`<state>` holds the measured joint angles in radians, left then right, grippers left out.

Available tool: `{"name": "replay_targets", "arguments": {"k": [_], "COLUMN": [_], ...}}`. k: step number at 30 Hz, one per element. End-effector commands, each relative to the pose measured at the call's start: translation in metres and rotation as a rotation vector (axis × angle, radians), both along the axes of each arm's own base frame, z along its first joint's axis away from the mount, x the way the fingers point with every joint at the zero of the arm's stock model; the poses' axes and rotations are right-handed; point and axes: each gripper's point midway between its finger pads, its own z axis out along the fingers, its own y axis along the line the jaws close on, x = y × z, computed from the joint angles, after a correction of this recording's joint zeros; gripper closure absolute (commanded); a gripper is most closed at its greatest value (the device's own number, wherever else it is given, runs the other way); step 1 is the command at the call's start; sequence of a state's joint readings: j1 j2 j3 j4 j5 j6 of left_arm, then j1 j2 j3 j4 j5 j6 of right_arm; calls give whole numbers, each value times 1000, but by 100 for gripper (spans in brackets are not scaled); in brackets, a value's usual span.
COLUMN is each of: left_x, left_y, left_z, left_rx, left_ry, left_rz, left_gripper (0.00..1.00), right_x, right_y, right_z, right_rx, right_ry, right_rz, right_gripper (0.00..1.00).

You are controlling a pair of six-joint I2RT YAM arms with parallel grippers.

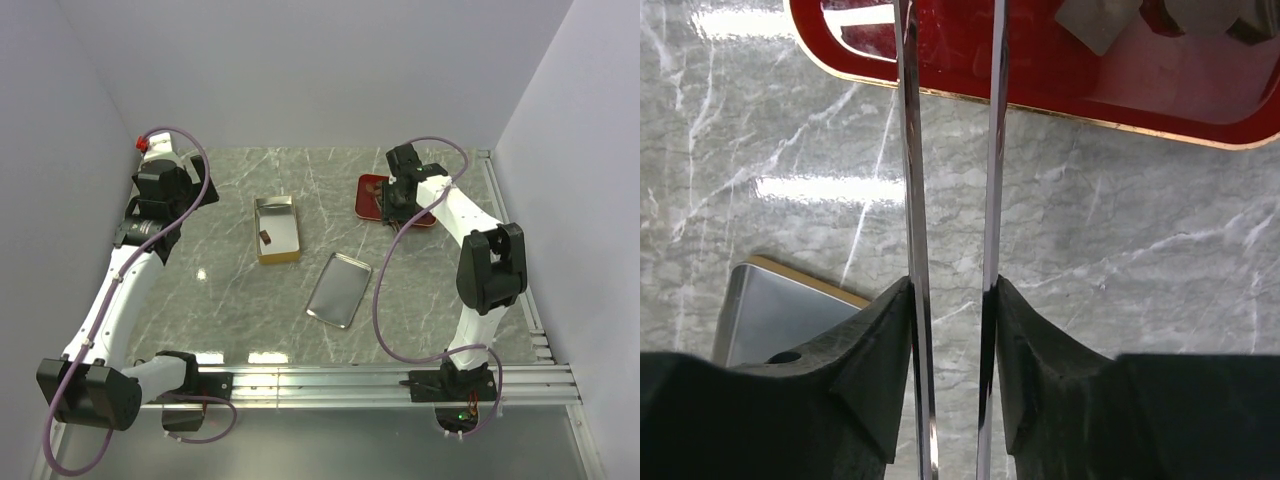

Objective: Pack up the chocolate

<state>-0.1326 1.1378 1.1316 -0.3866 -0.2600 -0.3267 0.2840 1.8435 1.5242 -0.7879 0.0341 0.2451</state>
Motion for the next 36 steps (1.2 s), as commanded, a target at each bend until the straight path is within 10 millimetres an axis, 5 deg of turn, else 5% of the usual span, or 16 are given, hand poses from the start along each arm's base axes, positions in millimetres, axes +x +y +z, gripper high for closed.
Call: {"name": "replay_targets", "arguments": {"k": [1,12,25,33,36], "left_x": [3,8,10,10,9], "left_y": [1,0,-3,-6,-6], "left_z": [6,7,2,1,3], "left_rx": [10,14,4,-5,-6], "left_ry": [-16,-17,-9,-8,-14], "left_rz": [4,-2,-14,-23,-25], "left_gripper": [1,0,1,1,1], "right_x": [10,8,17,16,8], "right_y": [-3,-7,12,62,100], "right_z": [19,68,117,140,146], "right_rx": [-3,-12,61,109,162], "right_ry": [-47,-95,-168,-211,-209], "right_rz": [-11,1,33,114,187], "right_gripper": [59,61,62,62,62]}}
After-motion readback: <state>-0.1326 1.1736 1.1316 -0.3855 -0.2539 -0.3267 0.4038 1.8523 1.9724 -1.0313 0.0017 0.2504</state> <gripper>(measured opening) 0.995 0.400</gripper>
